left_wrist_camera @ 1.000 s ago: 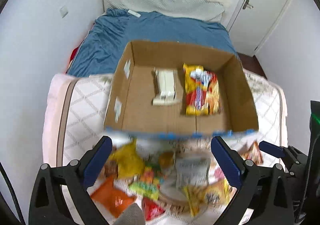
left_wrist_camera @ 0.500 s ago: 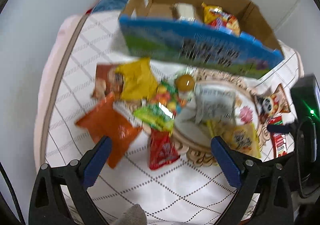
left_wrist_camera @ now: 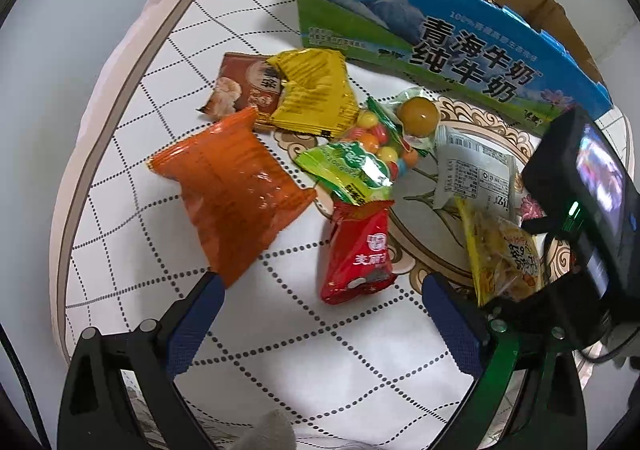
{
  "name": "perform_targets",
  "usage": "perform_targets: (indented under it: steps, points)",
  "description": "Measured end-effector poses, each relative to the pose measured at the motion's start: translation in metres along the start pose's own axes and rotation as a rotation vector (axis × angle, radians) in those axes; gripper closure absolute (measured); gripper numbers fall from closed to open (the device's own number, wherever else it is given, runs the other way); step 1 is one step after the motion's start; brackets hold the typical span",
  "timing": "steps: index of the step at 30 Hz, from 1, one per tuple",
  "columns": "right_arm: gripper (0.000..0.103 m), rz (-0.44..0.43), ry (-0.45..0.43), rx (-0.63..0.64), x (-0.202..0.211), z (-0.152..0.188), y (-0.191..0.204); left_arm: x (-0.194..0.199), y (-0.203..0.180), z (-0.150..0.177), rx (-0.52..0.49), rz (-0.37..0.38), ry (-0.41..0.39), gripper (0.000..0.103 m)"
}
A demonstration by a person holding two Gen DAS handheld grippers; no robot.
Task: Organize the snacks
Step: 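Return to the pile, grasp the red candy packet with left tool while right grasps yellow egg-cake bag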
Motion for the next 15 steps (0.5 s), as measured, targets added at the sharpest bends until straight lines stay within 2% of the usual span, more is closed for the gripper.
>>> perform_targets:
  steps: [2,4,7,10,11,12,13,15]
  points:
    - [0.018,-0.055,-0.032,-0.133,0.005,0.005,-0.011,0.001,0.005,-0.001,0.007,-0.006,-0.004,0.002]
    - [0.019,-0.114,-0.038,-0.300,0.005,0.015,-0.022,0.002,0.010,-0.005,0.014,-0.012,-0.006,0.002]
    - [0.019,-0.227,-0.090,-0.527,0.010,0.030,-0.033,0.003,0.014,-0.010,0.015,-0.016,-0.006,0.002]
    - [0.018,-0.488,-0.134,-0.775,0.013,0.049,-0.037,0.002,0.014,-0.016,0.001,-0.025,-0.002,0.002]
    - [0.016,-0.574,-0.144,-0.816,0.016,0.052,-0.036,0.001,0.013,-0.017,-0.007,-0.027,0.004,0.002]
    - [0.012,-0.618,-0.153,-0.829,0.020,0.054,-0.036,-0.001,0.011,-0.019,-0.014,-0.026,0.013,0.002]
    - [0.010,-0.633,-0.170,-0.824,0.025,0.056,-0.036,-0.005,0.008,-0.021,-0.022,-0.022,0.025,0.002]
    - [0.006,-0.541,-0.214,-0.766,0.039,0.058,-0.043,-0.011,0.003,-0.023,-0.040,-0.027,0.041,0.002]
Point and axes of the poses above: each gripper's, at about its wrist camera, not at the fingertips, and x roughly against the way its jaws point, y to its left, z to its underside, the point moved 7 cm from there along -x, roughly the way its jaws point, and after that the axes turned 5 degrees about -z, right-handed, at the moved point
